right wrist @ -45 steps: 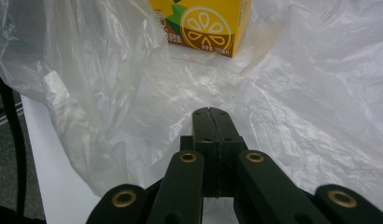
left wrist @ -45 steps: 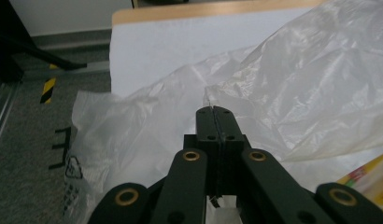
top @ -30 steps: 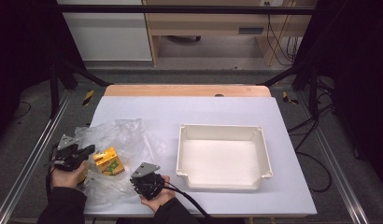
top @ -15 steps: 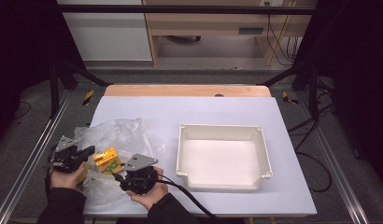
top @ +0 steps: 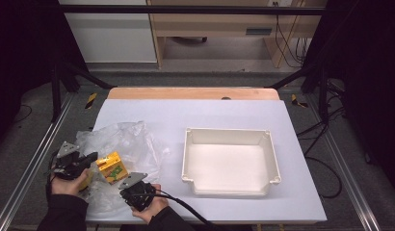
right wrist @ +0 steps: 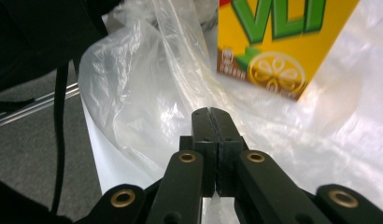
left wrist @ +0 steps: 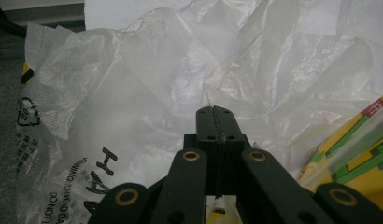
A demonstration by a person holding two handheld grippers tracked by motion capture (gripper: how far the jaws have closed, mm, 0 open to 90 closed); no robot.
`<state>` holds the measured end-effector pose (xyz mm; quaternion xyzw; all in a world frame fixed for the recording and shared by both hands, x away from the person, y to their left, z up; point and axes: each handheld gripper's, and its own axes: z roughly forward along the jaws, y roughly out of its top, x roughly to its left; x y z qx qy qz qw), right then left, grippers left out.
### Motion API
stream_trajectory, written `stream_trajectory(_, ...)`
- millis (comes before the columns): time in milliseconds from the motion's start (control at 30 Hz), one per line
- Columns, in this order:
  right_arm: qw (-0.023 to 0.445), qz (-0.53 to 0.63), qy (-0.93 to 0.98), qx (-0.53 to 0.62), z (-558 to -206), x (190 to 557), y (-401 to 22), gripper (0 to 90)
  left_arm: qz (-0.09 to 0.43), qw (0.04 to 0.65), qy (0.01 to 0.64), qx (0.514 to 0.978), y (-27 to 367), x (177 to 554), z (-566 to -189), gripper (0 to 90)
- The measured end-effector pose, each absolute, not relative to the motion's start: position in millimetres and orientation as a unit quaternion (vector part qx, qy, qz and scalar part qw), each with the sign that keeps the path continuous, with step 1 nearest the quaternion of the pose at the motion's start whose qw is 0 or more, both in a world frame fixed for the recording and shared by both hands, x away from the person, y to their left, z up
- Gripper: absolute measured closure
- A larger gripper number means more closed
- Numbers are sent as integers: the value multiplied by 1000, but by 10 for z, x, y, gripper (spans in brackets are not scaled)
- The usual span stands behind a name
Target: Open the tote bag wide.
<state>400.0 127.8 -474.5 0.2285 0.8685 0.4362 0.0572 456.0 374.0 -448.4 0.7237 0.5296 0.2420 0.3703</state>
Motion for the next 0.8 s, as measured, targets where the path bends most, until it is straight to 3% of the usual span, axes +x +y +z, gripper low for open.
stream_trajectory(500, 16, 427, 876, 225, -4885, 3888, 1034, 900, 233, 327, 542, 738, 3695, 4711, -4642, 900)
stream_trajectory(633, 28, 432, 875, 220, -4884, 3869, 1059, 837, 234, 306, 536, 752, 3663, 4734, -4676, 900)
stream_trajectory(800, 37, 461, 861, 211, -4795, 3859, 1007, 747, 231, 297, 545, 749, 3674, 4746, -4682, 777)
